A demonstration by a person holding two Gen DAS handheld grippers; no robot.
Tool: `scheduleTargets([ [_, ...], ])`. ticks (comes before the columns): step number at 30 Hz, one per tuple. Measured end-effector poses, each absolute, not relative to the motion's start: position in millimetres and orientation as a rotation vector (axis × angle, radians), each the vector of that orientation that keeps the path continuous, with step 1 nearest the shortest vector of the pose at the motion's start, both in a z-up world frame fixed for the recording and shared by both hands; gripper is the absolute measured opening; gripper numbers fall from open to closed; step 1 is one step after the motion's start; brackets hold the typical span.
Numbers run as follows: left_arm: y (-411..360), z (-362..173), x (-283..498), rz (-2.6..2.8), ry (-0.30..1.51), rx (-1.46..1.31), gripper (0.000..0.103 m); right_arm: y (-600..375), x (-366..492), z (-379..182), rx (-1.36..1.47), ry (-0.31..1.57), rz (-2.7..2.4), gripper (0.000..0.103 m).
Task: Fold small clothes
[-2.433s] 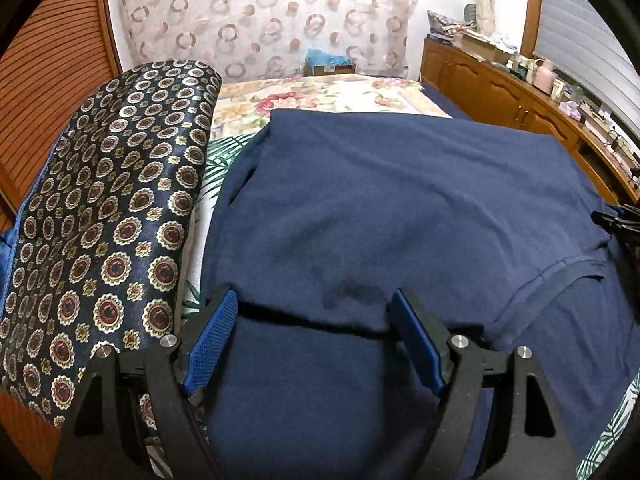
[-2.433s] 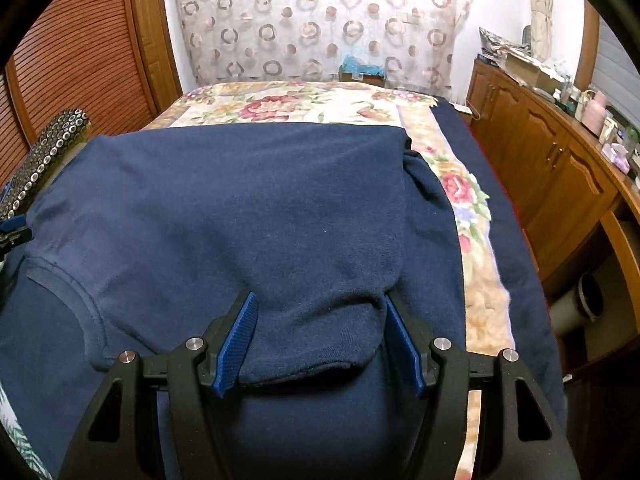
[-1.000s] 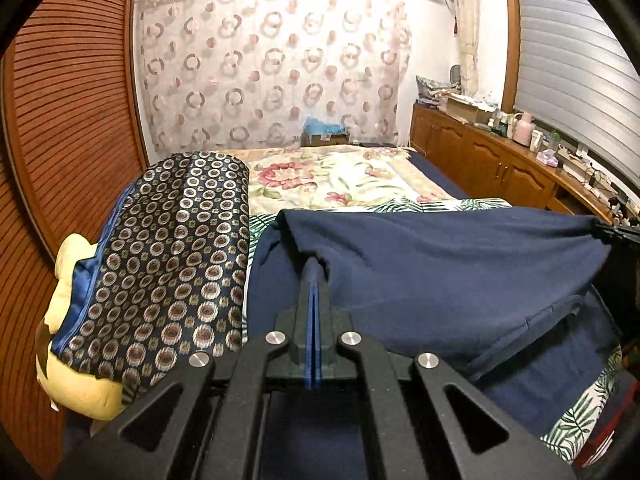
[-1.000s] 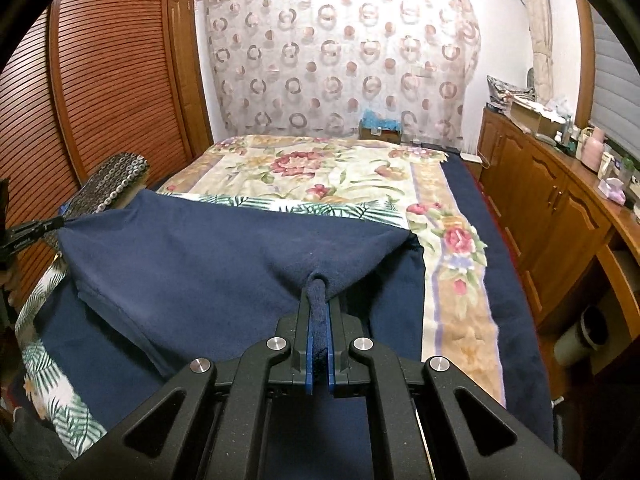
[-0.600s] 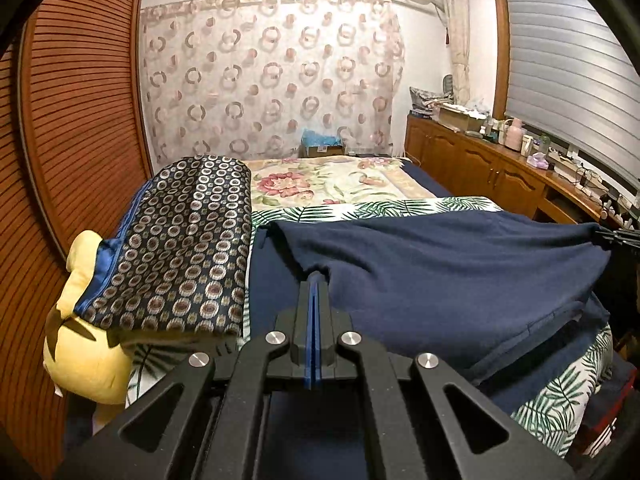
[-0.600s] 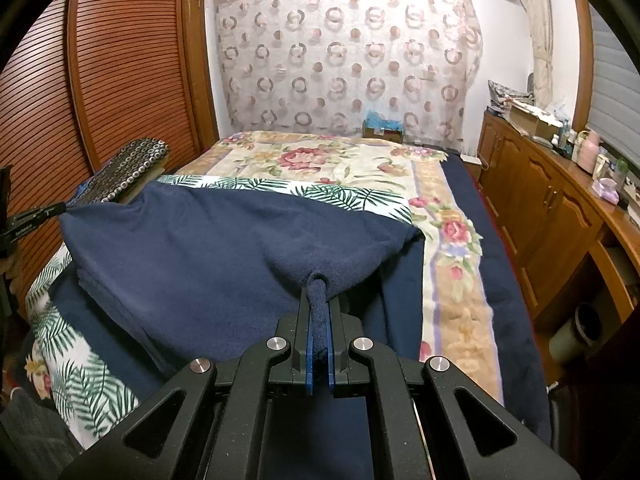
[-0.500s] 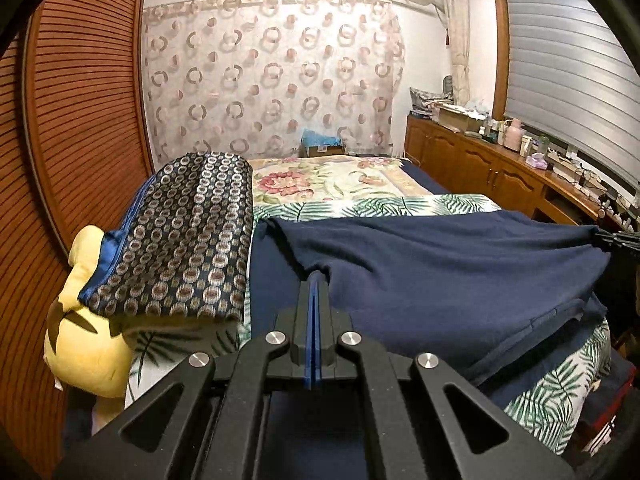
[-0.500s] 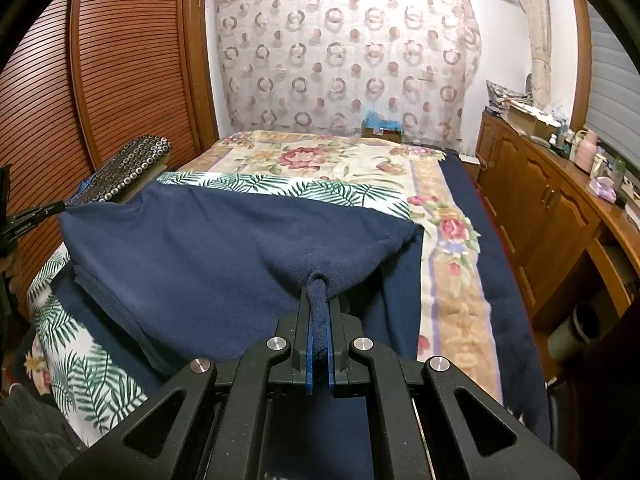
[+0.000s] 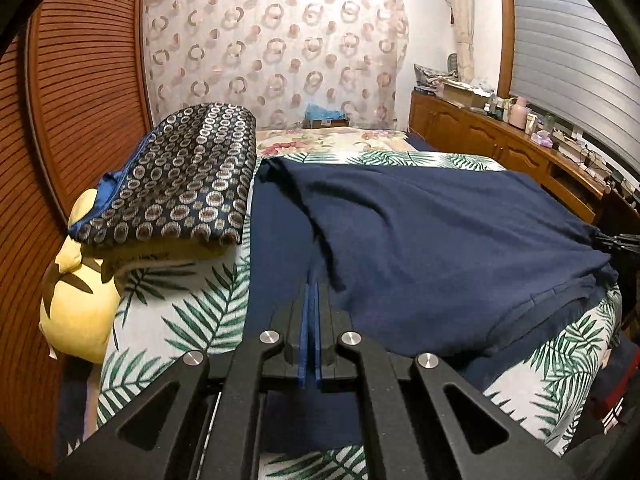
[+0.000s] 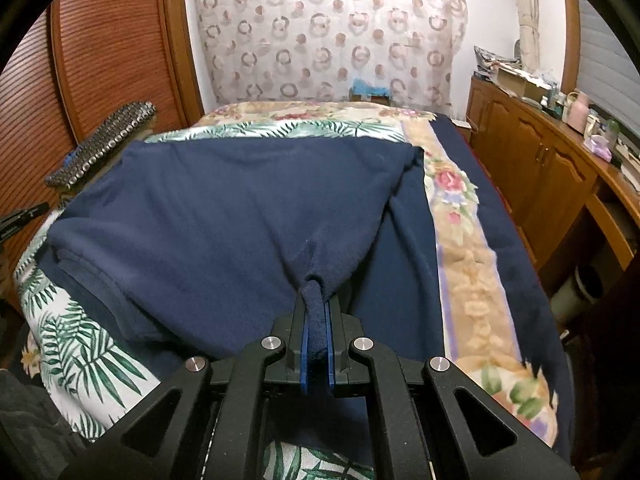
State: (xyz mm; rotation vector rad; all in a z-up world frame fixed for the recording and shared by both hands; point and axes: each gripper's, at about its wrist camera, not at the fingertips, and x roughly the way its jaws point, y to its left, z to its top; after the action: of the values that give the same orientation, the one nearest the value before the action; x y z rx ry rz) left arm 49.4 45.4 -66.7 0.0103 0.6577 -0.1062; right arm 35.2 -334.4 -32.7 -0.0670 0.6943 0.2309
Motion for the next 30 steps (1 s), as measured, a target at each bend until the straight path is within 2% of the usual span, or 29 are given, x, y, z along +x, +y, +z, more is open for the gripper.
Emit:
scheduleTargets([
  [2,44.8,-69.4,45.1,-0.111,0.661,0.008,0.002,-333.4,30.7,-29.0,-0.071,0.697,0.212,0.018],
  [3,43.1,-70.5,41.3,-0.114,0.658,0.008,0.007,-332.6,27.1,-26.4,-0.070,0.691,0.208,0.025],
  [4,41.8,-71.3,37.8,-0.122,0.654,0.007,0.020,-332.4,22.5,-23.2,-0.067,0.682,0.204,0.032],
  [5,40.2,-71.8,34.3,-0.131,0.650,0.004,0.024,-332.5,18.3,-19.9,-0.064,0.671,0.200,0.050],
  [6,39.5,-72.0,32.7,-0.137,0.646,0.003,0.030,-333.4,15.0,-17.7,-0.061,0.657,0.195,0.063],
  [7,37.1,-71.8,29.1,-0.150,0.639,0.002,0.038,-334.7,11.2,-16.5,-0.060,0.642,0.189,0.066],
  [9,33.2,-71.8,24.5,-0.159,0.626,0.008,0.042,-333.1,6.4,-13.1,-0.055,0.623,0.182,0.068],
  [17,22.0,-84.7,23.3,-0.173,0.666,0.010,0.042,-297.1,20.8,-13.9,-0.036,0.565,0.238,0.068],
  [25,24.5,-99.3,23.1,-0.155,0.706,0.038,0.042,-283.9,34.2,-39.5,-0.040,0.626,0.309,0.068],
  [30,29.9,-107.4,21.1,-0.145,0.707,0.030,0.042,-298.8,36.6,-32.0,0.008,0.631,0.324,0.068],
])
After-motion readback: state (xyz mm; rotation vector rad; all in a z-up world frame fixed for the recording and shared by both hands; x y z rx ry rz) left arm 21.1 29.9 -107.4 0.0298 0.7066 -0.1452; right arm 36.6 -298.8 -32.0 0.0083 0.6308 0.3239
